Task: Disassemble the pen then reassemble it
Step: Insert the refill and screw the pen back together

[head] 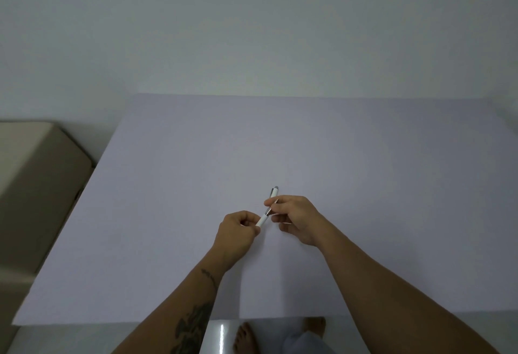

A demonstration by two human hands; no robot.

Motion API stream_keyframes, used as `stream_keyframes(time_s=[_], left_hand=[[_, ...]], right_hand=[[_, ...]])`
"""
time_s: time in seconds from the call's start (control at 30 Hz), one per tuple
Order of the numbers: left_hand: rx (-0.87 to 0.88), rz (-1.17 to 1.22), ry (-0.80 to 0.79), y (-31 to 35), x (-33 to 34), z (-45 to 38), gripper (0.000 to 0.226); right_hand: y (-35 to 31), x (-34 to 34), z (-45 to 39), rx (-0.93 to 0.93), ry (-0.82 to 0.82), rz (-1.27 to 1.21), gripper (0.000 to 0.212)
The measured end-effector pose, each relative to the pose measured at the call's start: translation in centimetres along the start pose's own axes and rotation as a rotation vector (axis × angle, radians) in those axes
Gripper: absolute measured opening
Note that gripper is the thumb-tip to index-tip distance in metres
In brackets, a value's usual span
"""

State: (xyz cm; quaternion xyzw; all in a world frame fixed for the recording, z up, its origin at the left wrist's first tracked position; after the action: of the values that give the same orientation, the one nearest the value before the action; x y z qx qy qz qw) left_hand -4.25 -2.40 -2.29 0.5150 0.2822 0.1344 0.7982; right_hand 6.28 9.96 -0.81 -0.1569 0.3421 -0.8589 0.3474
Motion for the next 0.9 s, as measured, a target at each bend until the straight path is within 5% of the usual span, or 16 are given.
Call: stream_keyframes(time_s=[0.3,0.5,0.8,0.9], left_hand=[[-0.01,0.012,-0.088,0.2,0.6,0.7,0.018],[-0.014,0.017,-0.052,0.2,0.2,0.7,0.02],[-0.005,0.021,-0.049,0.6,-0.1,0.5,0.017],[-0.011,0.025,-0.052,0.4,-0.2,0.4,0.017]], right_hand=[[1.5,0.4,0.1,-0.04,0.15,0.071,0.024],[1.0,0.1,0.3,0.021,0.017,-0.078,0.016],[0.6,1.1,0.0,-0.09,0.226,0.125,0.027],[0.1,1.2,0.2,-0.045,0.131,0.123,0.017]])
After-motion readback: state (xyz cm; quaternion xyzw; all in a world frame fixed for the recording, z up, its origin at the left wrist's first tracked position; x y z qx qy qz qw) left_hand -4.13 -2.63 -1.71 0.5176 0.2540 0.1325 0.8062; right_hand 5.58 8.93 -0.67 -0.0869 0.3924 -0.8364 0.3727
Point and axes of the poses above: each hand's wrist, its own z-axis away from the middle knuckle, its own x-axis out of the palm, y = z × x, the point moved 4 cm from there along -z, towards the middle knuckle, and after that the axes turned 7 degrees about x, right-handed, at the moved point
